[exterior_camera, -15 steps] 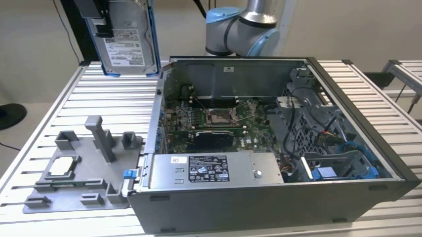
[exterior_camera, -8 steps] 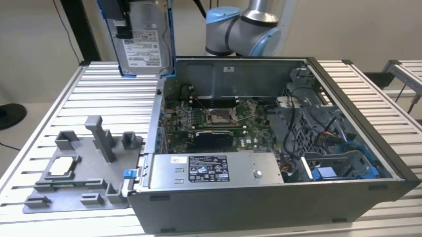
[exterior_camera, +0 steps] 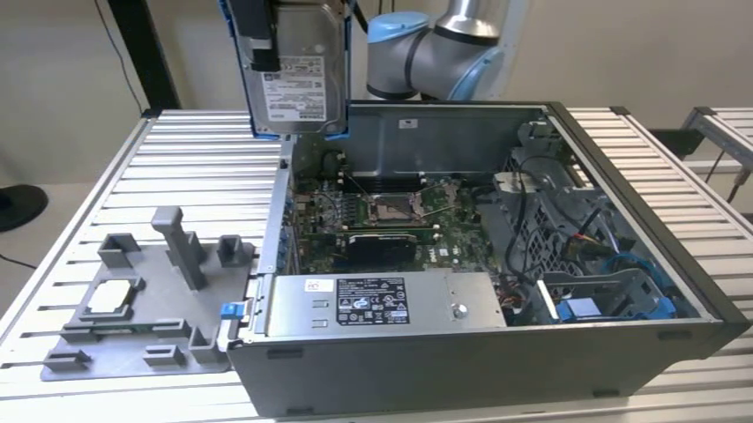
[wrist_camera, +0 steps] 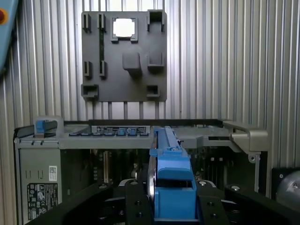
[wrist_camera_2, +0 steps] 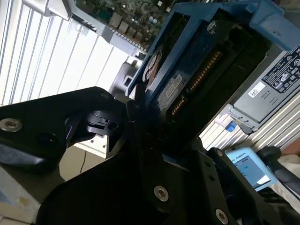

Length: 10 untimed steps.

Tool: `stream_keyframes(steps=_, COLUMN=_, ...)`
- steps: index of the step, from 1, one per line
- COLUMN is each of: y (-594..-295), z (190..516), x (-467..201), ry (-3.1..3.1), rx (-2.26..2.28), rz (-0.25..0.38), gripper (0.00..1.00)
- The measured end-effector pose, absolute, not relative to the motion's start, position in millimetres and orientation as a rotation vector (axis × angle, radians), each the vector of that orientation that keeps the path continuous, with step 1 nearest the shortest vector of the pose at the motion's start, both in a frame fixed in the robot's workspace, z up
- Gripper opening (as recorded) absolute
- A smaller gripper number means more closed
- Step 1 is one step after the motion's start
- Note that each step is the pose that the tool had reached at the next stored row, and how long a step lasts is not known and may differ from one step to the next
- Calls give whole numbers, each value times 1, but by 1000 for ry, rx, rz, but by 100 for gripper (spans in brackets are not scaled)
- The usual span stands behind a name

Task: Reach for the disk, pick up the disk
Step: 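Pick up the disk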

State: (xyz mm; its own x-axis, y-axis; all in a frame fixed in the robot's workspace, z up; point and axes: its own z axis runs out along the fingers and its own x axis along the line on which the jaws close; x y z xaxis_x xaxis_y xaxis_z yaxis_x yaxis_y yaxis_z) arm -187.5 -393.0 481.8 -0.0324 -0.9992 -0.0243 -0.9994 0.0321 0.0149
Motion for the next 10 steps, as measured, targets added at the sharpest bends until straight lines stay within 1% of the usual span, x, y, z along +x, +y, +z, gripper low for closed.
stream_keyframes(steps=10, y=-394, z=480, x=-142, ry=2252, rx=-2180, rz=43, gripper=0)
